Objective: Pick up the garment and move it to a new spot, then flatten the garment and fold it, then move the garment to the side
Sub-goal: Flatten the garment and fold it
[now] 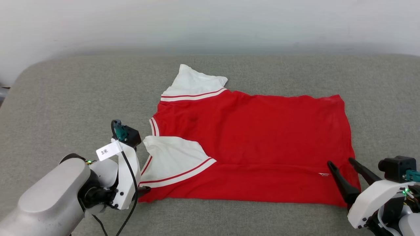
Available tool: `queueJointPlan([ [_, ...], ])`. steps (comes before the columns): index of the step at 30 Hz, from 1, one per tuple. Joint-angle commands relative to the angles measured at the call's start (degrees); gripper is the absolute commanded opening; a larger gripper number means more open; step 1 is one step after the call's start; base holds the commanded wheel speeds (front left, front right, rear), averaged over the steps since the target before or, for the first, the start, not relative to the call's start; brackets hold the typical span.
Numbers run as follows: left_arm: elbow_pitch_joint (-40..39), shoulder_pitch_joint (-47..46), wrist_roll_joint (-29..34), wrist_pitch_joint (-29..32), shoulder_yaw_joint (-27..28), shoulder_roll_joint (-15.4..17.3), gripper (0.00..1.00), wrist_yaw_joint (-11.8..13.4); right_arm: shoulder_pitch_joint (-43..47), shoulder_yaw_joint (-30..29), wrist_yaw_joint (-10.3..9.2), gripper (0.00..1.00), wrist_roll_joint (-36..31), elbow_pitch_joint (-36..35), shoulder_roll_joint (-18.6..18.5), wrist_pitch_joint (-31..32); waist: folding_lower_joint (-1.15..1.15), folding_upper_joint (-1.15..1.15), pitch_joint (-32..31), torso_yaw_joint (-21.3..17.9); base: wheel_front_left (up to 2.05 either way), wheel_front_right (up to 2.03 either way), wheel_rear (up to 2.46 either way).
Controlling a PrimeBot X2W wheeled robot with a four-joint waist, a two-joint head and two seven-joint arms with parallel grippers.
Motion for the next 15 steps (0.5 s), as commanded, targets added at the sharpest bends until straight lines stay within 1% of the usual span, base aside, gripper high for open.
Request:
queueJointPlan([
  [1,1.0,-0.8,0.6,-0.6,-0.3,-0.3,1.00,0.0,-1.1,0.4,-0.05,1.00,0.2,0.2,0.3,-0.3,0.00,0.00,0.8,-0.7,0.00,0.00,0.00],
  [4,2.7,-1.1,2.3,-1.5,-1.3,-0.6,1.00,0.0,-2.0,1.0,-0.05,1.00,0.3,0.4,0.3,-0.3,0.00,0.00,1.9,-1.4,0.00,0.00,0.00],
  [5,5.0,-0.9,3.5,-3.2,-2.2,-1.3,1.00,0.0,-2.6,1.5,-0.05,1.00,0.4,0.6,0.2,-0.5,0.00,0.00,2.7,-1.8,0.00,0.00,0.00],
  [6,5.6,-0.7,4.0,-3.4,-3.0,-1.6,1.00,0.0,-2.7,1.7,-0.05,1.00,0.4,0.6,0.2,-0.6,0.00,0.00,2.9,-2.0,0.00,0.00,0.00],
  [12,8.1,0.3,4.5,-5.7,-6.2,-2.8,1.00,0.0,-3.5,1.8,-0.05,1.00,0.8,1.0,-0.5,-0.9,0.00,0.00,3.4,-2.3,0.00,0.00,0.00],
  [13,8.2,0.4,4.3,-6.3,-6.5,-2.9,0.49,0.0,-3.6,1.7,-0.05,1.00,0.8,0.9,-0.6,-1.0,0.00,0.00,3.4,-2.3,0.00,0.00,0.00],
  [14,8.2,0.4,4.0,-7.1,-6.8,-2.9,0.15,0.0,-3.6,1.4,-0.05,1.00,0.7,0.7,-0.8,-1.0,0.00,0.00,3.3,-2.3,0.00,0.00,0.00],
  [15,8.2,0.4,3.9,-7.8,-7.2,-2.9,0.00,0.0,-3.6,1.3,-0.05,1.00,0.6,0.6,-1.1,-0.9,0.00,0.00,3.2,-2.2,0.00,0.00,0.00],
])
